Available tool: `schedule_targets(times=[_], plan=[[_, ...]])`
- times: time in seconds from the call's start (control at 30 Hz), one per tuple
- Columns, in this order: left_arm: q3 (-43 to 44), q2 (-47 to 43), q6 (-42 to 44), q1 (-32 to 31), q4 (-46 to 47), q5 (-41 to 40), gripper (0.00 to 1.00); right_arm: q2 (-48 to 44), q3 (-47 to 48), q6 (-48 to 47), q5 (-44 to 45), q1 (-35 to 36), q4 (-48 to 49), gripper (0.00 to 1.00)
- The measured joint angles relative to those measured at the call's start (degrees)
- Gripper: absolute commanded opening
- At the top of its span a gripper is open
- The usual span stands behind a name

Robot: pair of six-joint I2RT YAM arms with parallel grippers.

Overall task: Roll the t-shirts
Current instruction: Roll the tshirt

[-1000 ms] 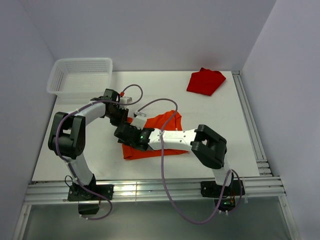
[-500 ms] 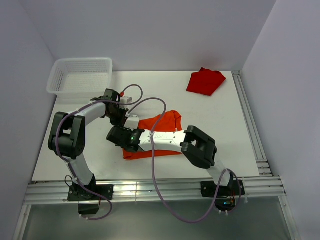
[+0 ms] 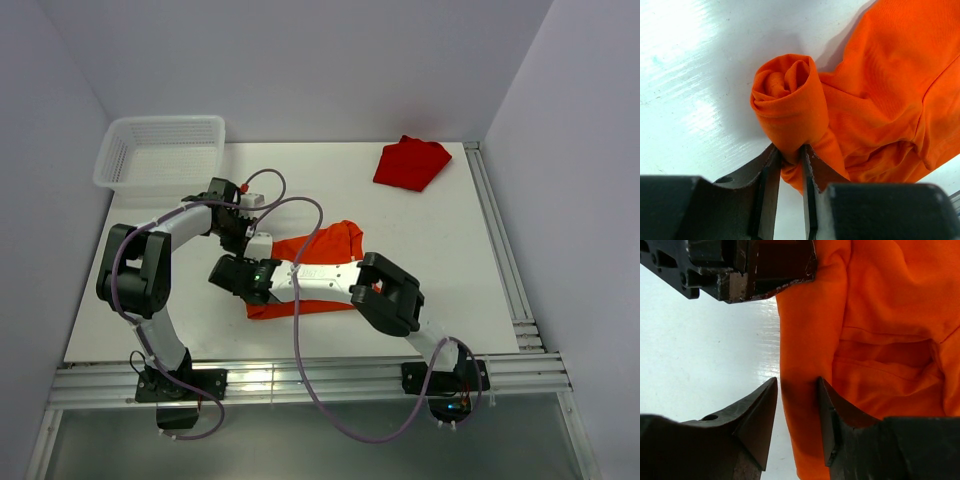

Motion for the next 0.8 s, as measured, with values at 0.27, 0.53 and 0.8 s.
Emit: schedule_targets(times=[0.27,0.53,0.8], plan=[[0.00,0.00,-0.07,-0.20,0.04,-0.31,0.32,3.72,5.05,0.04,0.63,0.31,-4.74,0.45],[0.02,0.00,-0.04,-0.26,0.09,-0.70,0.44,6.32,8.96,0.28,0.94,0.35,-9.25,0.46],[2.93,0.20,0.59,0.13,-1.97,-0.68,0.56,7.23,10.32,0.20,0.83,0.35,-11.34,0.32]])
